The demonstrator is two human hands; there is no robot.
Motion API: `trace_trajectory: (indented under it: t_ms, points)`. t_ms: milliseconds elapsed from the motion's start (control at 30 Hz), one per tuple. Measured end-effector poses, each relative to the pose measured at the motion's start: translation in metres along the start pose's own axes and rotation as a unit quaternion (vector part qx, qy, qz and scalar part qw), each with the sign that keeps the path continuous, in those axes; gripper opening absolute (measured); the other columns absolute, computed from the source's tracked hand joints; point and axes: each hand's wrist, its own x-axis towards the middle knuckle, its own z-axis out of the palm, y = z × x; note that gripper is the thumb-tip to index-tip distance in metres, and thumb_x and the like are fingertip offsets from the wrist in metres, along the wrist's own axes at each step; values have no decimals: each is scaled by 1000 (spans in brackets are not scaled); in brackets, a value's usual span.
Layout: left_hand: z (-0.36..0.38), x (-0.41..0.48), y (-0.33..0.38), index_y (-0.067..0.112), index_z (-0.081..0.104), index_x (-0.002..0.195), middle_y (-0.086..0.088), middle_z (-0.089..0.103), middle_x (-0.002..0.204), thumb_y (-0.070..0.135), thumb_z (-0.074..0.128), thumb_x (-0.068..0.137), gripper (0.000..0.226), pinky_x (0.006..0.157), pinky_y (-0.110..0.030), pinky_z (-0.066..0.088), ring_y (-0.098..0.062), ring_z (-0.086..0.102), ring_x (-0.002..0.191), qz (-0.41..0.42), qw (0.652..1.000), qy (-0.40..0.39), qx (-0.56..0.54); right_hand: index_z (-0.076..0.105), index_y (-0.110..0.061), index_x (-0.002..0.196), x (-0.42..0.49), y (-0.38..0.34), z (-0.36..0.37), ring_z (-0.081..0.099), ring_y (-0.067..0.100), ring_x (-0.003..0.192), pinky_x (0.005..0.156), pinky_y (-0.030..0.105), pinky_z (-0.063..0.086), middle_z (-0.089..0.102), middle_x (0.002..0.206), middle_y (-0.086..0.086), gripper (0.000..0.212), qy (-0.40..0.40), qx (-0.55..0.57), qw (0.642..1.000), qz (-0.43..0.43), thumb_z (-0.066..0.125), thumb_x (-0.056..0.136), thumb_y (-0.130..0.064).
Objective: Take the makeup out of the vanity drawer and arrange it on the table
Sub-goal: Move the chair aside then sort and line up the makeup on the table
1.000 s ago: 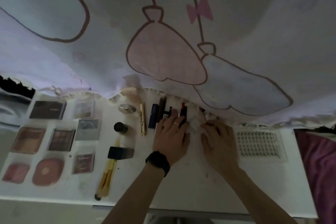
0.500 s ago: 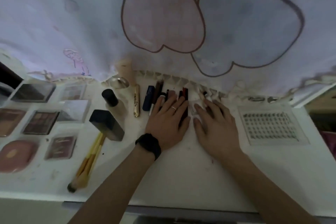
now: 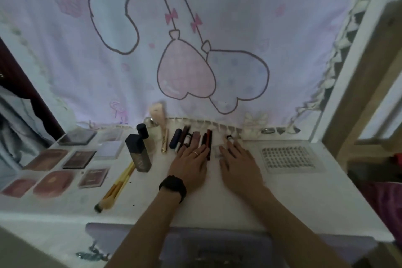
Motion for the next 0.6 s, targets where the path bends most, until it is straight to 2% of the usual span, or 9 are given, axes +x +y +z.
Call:
trace_trajectory:
  t_ms: [133, 200, 333, 400, 500, 600]
  points:
    - [1, -3, 0, 24, 30, 155, 2, 2, 166, 36, 27, 106, 51, 122, -37, 9, -12, -13, 152, -2, 1000, 5, -12, 27, -30, 158, -9, -2, -2, 14, 25, 153, 122, 40, 23, 20, 167, -1, 58, 53, 1, 998, 41, 39, 102, -34]
    - [2, -2, 0, 25, 32, 155, 5, 4, 166, 35, 28, 106, 50, 123, -37, 8, -10, -13, 151, -3, 1000, 5, -28, 36, -32, 155, -8, 0, -1, 17, 25, 150, 118, 39, 29, 24, 165, -2, 52, 34, 31, 997, 56, 39, 102, -36]
    - [5, 2, -1, 25, 28, 156, 7, 6, 166, 38, 25, 106, 51, 124, -37, 6, -9, -14, 151, -8, 999, -7, -35, 45, -37, 147, -3, 1, 4, 23, 26, 144, 113, 39, 34, 26, 165, -5, 47, 18, -4, 999, 51, 35, 102, -46]
    - [7, 3, -1, 26, 26, 156, 8, 6, 165, 41, 23, 106, 53, 124, -37, 5, -8, -15, 150, -15, 999, -9, -43, 44, -41, 147, -2, 1, 4, 28, 27, 137, 108, 40, 35, 24, 165, -7, 49, 11, -30, 998, 52, 31, 101, -51]
    - [9, 5, -1, 27, 29, 155, 10, 10, 164, 43, 24, 105, 52, 124, -39, 8, -5, -13, 150, -15, 998, 0, -58, 35, -44, 151, 0, 2, 7, 30, 26, 136, 107, 40, 34, 19, 167, -9, 51, 1, -37, 998, 53, 26, 102, -53]
    - [10, 7, -3, 28, 33, 153, 12, 20, 163, 42, 26, 105, 50, 123, -41, 12, -7, -3, 152, -14, 998, -2, -66, 37, -39, 151, 1, 1, 6, 33, 23, 136, 106, 39, 35, 22, 166, -11, 51, 7, -35, 998, 59, 27, 102, -51]
